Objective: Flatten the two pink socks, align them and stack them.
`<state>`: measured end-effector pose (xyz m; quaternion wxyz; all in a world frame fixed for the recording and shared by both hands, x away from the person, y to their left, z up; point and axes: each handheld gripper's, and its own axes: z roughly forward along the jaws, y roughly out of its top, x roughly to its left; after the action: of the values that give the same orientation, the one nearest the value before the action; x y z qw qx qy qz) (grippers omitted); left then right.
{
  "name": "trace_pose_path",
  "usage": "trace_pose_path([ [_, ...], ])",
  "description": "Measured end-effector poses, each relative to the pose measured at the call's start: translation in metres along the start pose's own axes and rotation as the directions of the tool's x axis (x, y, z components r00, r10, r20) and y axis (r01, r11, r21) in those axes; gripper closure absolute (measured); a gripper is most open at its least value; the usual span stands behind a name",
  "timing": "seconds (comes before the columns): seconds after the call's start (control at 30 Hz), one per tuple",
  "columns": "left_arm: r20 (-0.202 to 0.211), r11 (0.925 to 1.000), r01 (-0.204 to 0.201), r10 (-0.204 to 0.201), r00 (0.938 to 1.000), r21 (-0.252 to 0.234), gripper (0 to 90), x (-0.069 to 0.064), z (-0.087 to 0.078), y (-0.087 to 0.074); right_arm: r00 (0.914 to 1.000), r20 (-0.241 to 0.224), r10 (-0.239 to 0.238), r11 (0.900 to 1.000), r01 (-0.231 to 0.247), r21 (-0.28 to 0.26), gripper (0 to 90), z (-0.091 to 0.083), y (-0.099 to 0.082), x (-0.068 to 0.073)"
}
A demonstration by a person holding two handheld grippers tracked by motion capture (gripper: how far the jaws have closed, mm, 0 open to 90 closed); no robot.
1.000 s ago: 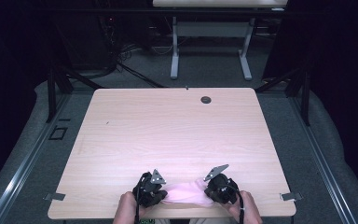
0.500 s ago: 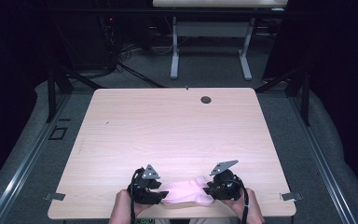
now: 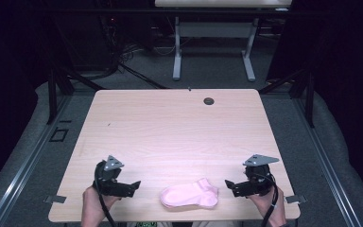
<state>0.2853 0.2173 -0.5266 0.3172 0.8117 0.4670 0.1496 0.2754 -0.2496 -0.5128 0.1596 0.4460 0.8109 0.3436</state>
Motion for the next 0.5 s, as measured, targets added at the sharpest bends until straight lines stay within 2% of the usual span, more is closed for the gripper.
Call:
trace_pose_path([
  [0.13,-0.067,0.9968,0.078,-0.077,0.9947,0.016,0.1,0.03,0.009,-0.018,0.996,0.076,0.047,0.9989,-0.047,-0.003,0.0,0.001,-0.013,-0.022],
  [0.23,-0.106,0.994,0.106,-0.103,0.9891,0.027,0.0,0.046,0.016,-0.029,0.9899,0.114,0.084,0.996,-0.087,0.019,0.0,0.007,-0.023,-0.039],
  [0.3,-0.131,0.9921,0.123,-0.118,0.9843,0.027,0.0,0.052,0.022,-0.035,0.9834,0.143,0.112,0.9929,-0.117,0.022,0.0,0.013,-0.031,-0.05],
  [0.37,-0.138,0.9902,0.138,-0.133,0.9814,0.022,0.0,0.056,0.026,-0.039,0.9778,0.162,0.132,0.9896,-0.14,0.035,0.0,0.02,-0.039,-0.06],
  [0.5,-0.156,0.9921,0.125,-0.124,0.9799,0.0,0.0,0.06,0.034,-0.046,0.9691,0.202,0.142,0.9863,-0.156,0.055,0.0,0.032,-0.051,-0.07],
])
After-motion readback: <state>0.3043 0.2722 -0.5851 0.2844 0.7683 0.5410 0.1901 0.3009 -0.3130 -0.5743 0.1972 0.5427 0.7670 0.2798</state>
